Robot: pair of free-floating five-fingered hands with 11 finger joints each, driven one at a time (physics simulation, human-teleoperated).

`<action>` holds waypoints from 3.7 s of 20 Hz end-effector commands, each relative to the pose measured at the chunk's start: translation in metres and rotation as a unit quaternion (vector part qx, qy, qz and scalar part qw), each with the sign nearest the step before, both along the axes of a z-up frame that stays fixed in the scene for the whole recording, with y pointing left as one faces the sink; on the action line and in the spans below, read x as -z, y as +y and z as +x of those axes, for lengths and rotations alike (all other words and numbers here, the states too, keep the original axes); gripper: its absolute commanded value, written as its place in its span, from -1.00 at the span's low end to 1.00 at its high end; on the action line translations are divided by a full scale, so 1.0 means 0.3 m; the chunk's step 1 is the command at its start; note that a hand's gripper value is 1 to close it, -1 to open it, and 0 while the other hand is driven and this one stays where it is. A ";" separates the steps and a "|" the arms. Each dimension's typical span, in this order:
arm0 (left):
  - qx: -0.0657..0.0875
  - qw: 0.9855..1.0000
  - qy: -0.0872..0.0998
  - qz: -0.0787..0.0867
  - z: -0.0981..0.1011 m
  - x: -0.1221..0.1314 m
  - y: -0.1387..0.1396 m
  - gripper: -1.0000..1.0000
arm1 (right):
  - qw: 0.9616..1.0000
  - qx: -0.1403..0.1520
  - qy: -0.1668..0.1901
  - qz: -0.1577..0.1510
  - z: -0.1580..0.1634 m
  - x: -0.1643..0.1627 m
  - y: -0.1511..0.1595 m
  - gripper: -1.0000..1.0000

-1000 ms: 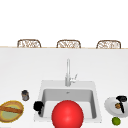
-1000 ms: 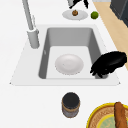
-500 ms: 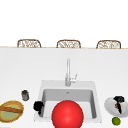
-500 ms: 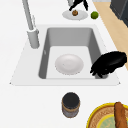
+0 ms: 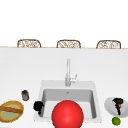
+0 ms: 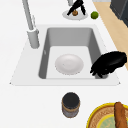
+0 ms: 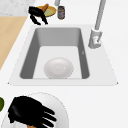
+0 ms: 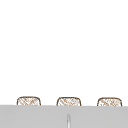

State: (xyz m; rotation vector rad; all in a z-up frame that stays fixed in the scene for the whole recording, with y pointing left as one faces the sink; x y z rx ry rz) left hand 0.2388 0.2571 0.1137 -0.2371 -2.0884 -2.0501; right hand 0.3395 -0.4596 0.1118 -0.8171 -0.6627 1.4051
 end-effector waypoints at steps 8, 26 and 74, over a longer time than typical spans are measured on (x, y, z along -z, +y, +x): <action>0.000 1.000 0.000 0.000 0.000 0.000 0.000 0.00 | 0.998 -0.028 0.016 0.045 0.032 0.034 -0.055 1.00; 0.000 1.000 0.000 0.000 0.000 0.000 0.000 0.00 | 0.997 0.011 -0.075 0.024 0.114 -0.214 0.009 1.00; 0.000 1.000 0.000 0.000 0.000 0.000 0.000 0.00 | 0.999 -0.001 -0.051 -0.002 -0.129 -0.585 1.052 1.00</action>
